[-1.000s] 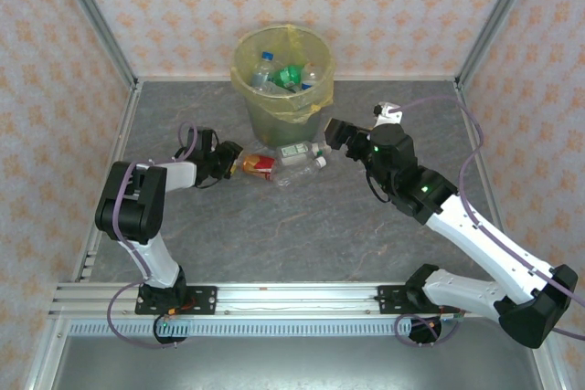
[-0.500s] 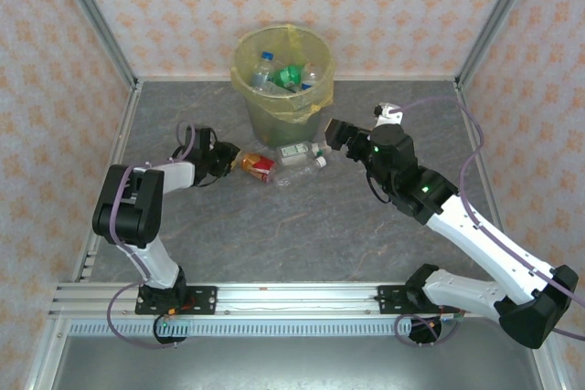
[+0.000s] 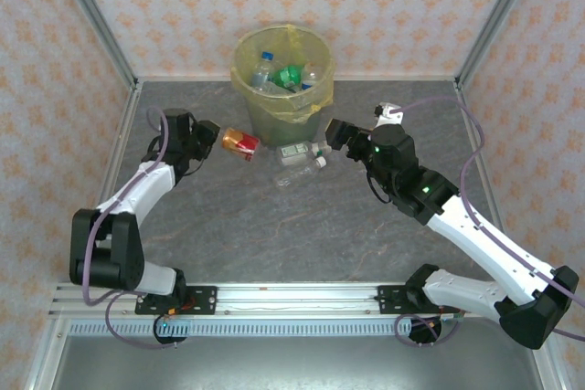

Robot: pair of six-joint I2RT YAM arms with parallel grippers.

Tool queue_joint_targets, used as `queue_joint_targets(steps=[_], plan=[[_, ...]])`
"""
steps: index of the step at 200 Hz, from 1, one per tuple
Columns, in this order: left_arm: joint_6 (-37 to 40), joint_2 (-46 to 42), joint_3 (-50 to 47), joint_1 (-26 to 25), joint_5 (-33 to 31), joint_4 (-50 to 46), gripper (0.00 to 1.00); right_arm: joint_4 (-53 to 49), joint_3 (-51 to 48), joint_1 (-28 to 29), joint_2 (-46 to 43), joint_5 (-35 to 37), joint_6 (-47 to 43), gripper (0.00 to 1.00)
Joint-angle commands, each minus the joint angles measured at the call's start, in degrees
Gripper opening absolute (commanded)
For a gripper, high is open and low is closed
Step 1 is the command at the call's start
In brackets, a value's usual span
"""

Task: Put the plastic bottles in the bin

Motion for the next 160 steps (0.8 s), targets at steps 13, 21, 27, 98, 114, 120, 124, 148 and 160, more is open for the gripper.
queue_joint_targets(steps=[13,21,27,98,114,120,124,148,160], plan=[[4.28,-4.6,5.96,0.2,-5.02,-6.32,0.24,1.48,0.57,-0.24,-0.39,0.17,-1.39,1.0],[4.61,-5.22,7.44,0.16,-5.04,-6.86,0.24,1.67,0.65,-0.24,-0.3,0.04,-1.53,1.0],[4.81,-5.59,8.41,0.07,-5.17,-7.22,0.24,1.66,0.73,-0.24,-0.26,-0.01,-1.75,1.0],[7.72,-2.15,27.77,-5.97,-9.45,-11.33,0.25,2.0,1.19,-0.2,0.03,0.28,-2.63,1.0],[7.84,0.68,32.31,-7.6,-9.97,-11.02,0.25,2.07,1.03,-0.24,-0.04,0.34,-2.51,1.0],[7.74,2.01,33.91,-8.16,-10.18,-10.59,0.25,2.12,1.01,-0.21,-0.25,0.35,-2.54,1.0],[7.7,2.69,35.03,-8.48,-10.14,-10.37,0.25,2.15,0.92,-0.24,-0.33,0.43,-2.41,1.0],[7.58,8.68,41.83,-10.39,-10.27,-9.46,0.24,1.74,0.78,-0.23,-1.05,0.93,-2.38,1.0],[7.62,11.66,45.76,-11.36,-10.28,-9.43,0.25,1.34,0.73,-0.24,-1.55,1.35,-2.36,1.0]])
